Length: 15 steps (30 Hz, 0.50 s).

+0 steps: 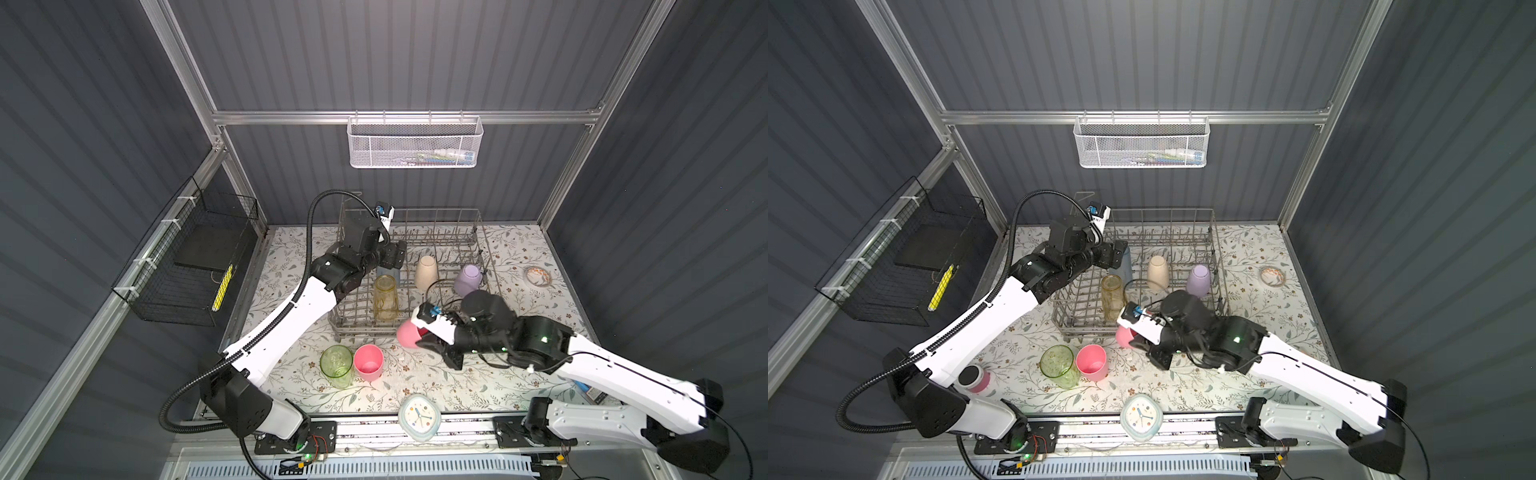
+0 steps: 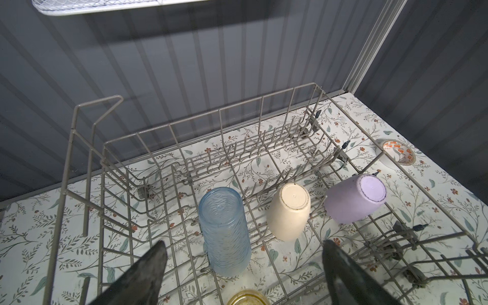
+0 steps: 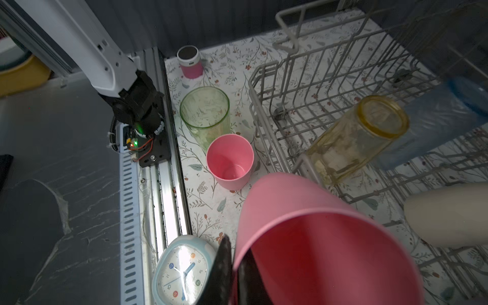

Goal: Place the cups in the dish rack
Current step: 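Grasp the pink cup with the right gripper and lift it over the rack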

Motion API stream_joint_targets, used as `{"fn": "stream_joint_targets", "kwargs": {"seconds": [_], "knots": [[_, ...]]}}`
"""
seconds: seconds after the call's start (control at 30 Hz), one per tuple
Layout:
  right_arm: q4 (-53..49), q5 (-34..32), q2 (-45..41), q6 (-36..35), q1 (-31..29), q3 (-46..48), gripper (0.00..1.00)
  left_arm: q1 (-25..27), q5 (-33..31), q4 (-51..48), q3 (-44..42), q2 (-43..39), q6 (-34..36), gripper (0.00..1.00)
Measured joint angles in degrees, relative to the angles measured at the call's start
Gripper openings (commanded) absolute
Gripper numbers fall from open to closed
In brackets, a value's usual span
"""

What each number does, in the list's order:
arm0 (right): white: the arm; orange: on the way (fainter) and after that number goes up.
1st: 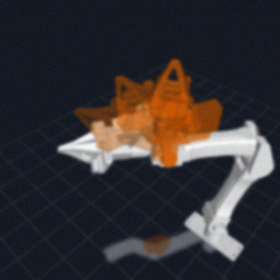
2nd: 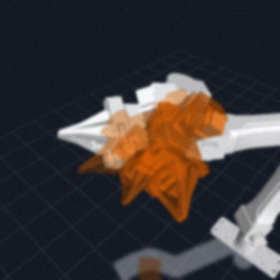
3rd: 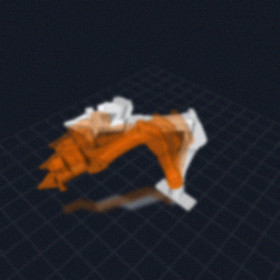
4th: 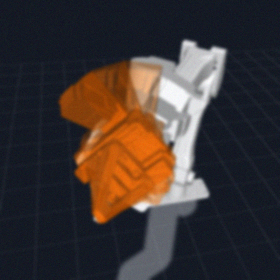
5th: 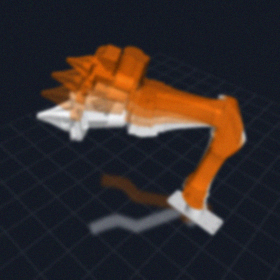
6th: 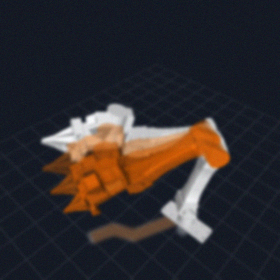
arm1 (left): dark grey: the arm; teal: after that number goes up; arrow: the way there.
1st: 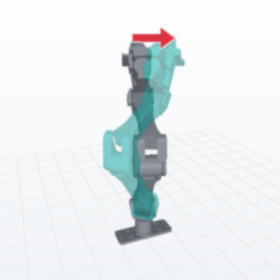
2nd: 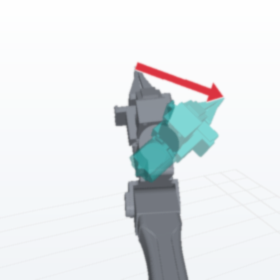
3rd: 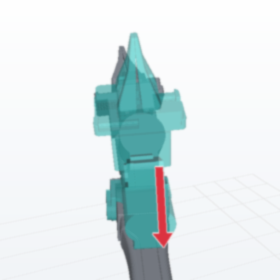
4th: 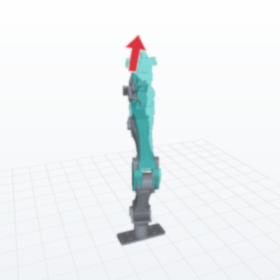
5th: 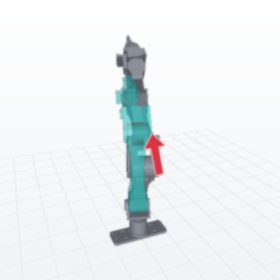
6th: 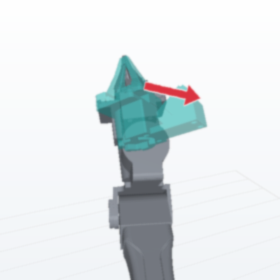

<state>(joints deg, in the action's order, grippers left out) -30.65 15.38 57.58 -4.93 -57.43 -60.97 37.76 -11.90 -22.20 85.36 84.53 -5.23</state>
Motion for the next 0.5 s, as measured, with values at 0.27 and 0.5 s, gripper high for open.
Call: {"fn": "stream_joint_targets", "kwargs": {"seconds": [0.27,0.5], "knots": [[9.5,13.8,-10.4,7.9,11.6,5.9,0.1,0.0,1.7,0.0,0.0,0.0,-0.5,0.92],[18.2,23.1,-12.3,16.8,20.9,11.0,0.1,0.0,8.1,1.7,-0.3,0.0,-1.9,0.92]]}}
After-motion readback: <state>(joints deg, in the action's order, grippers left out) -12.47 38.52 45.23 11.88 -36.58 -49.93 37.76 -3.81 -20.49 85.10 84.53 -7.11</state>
